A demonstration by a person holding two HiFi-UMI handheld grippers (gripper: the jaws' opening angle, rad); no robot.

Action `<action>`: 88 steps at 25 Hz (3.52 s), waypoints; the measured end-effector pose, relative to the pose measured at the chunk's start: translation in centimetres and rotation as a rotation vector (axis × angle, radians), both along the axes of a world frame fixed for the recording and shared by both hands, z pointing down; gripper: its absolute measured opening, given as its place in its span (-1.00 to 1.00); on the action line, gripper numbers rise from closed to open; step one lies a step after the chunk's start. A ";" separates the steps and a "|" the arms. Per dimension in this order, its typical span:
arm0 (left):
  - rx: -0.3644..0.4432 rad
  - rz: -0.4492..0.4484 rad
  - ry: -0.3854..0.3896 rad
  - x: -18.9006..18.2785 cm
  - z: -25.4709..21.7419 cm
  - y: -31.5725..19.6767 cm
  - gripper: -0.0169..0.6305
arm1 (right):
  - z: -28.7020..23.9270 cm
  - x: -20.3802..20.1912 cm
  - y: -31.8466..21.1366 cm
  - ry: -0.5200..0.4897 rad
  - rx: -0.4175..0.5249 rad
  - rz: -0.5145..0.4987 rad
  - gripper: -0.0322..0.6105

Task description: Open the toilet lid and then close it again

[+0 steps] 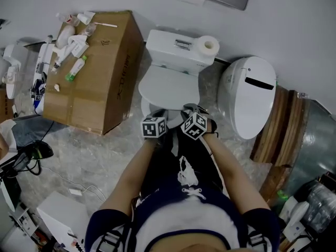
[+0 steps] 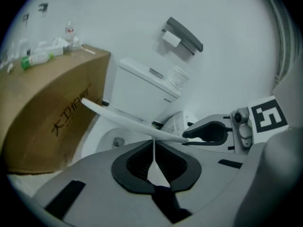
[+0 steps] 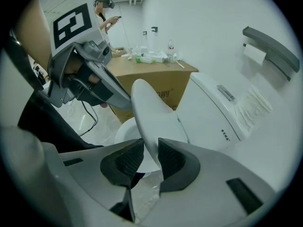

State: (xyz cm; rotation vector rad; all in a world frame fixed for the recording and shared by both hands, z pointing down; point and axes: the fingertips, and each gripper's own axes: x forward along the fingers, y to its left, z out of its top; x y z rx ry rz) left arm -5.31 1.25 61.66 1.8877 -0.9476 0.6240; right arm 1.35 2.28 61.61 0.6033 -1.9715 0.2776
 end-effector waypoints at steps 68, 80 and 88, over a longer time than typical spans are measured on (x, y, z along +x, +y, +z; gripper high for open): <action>-0.243 -0.427 0.373 -3.8 10.3 9.9 -0.66 | 10.9 -0.6 10.3 -0.883 -0.637 1.196 -0.68; -0.260 -0.485 0.378 -4.8 14.6 11.9 -0.66 | 16.3 -1.0 12.7 -0.934 -0.801 1.417 -0.63; -0.279 -0.532 0.372 -5.2 17.0 12.8 -0.66 | 18.8 -1.5 12.7 -0.911 -0.848 1.440 -0.64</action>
